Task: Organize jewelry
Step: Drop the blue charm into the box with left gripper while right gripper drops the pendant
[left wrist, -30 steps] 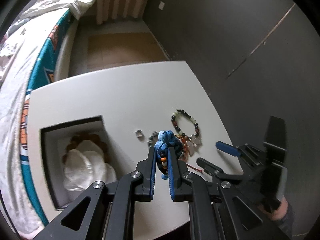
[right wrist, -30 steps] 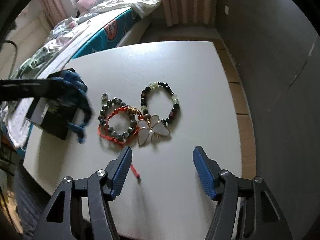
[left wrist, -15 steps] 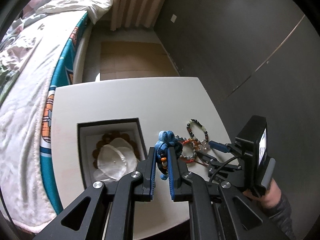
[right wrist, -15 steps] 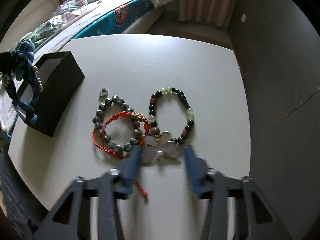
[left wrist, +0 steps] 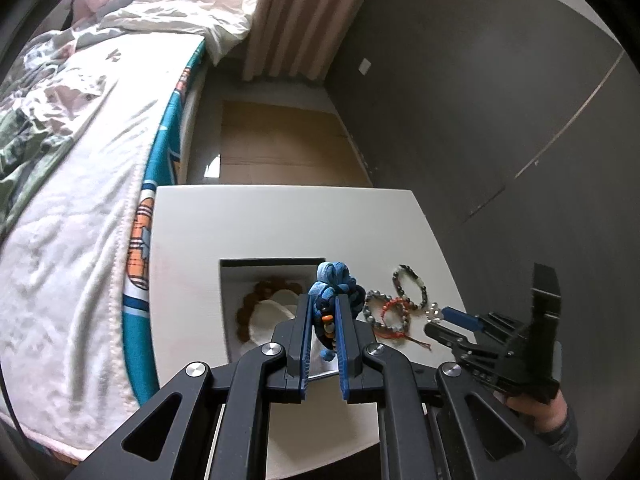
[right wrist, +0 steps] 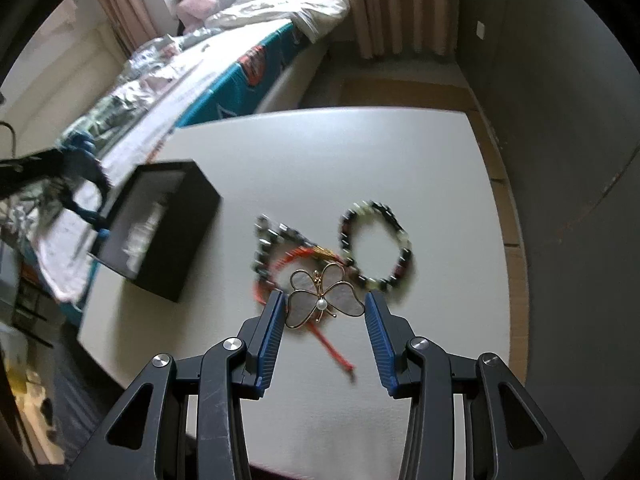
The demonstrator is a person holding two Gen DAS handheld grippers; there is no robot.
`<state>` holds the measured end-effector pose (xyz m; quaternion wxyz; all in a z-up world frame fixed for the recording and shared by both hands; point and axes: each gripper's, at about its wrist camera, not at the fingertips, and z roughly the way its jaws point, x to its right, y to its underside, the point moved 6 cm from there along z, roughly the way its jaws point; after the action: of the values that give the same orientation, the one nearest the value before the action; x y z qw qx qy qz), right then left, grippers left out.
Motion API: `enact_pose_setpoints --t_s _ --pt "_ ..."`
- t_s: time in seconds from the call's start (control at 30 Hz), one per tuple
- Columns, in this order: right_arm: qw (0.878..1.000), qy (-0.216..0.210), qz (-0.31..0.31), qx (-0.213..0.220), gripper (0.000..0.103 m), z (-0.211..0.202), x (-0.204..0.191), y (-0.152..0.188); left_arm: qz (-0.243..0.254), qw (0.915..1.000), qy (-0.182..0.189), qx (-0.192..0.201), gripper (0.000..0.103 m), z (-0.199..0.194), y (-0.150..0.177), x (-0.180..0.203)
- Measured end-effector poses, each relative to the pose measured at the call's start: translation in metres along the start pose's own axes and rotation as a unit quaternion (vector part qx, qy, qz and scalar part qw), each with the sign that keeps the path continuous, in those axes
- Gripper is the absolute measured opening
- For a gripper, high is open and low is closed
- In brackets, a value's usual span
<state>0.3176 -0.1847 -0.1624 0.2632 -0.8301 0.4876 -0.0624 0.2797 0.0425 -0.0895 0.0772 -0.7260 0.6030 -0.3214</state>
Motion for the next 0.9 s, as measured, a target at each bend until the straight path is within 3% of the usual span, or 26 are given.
enact_pose_setpoints --t_s 0.2,0.23,0.27,0.33,0.37,0.57,0.8,0.83,0.87,0.9 --pt "0.999 -0.030 -0.016 0.023 0.042 -0.017 -0.033 -0.020 -0.007 0.9998 0.007 -0.018 0.015 0.011 0.003 -0.008" --pt "0.999 -0.034 -0.019 0.026 0.042 -0.019 -0.040 -0.024 -0.012 0.9996 0.010 -0.023 0.022 0.013 0.004 -0.010" --pt "0.999 -0.037 -0.024 0.029 0.042 -0.020 -0.045 -0.027 -0.022 0.9994 0.013 -0.025 0.042 0.013 0.006 -0.015" --pt "0.998 -0.045 -0.032 0.035 0.042 -0.024 -0.058 -0.032 -0.036 0.9992 0.011 -0.010 0.069 0.008 0.006 -0.023" --pt "0.998 -0.048 -0.035 0.037 0.042 -0.026 -0.062 -0.032 -0.037 0.9993 0.008 -0.001 0.074 0.004 0.006 -0.026" --pt "0.994 -0.079 -0.052 0.046 0.042 -0.030 -0.094 -0.046 -0.056 0.9981 -0.002 0.024 0.074 -0.018 0.004 -0.048" --pt "0.987 -0.144 -0.049 0.053 0.044 -0.023 -0.135 -0.062 -0.067 0.9967 -0.011 0.044 0.074 -0.038 0.004 -0.065" --pt "0.987 -0.149 -0.044 0.050 0.048 -0.020 -0.137 -0.064 -0.068 0.9966 -0.011 0.045 0.074 -0.039 0.004 -0.066" --pt "0.988 -0.145 -0.039 0.045 0.065 -0.017 -0.138 -0.065 -0.068 0.9965 -0.011 0.047 0.074 -0.040 0.004 -0.067" --pt "0.991 -0.126 -0.028 0.042 0.071 -0.014 -0.134 -0.065 -0.069 0.9964 -0.010 0.048 0.074 -0.041 0.004 -0.067"
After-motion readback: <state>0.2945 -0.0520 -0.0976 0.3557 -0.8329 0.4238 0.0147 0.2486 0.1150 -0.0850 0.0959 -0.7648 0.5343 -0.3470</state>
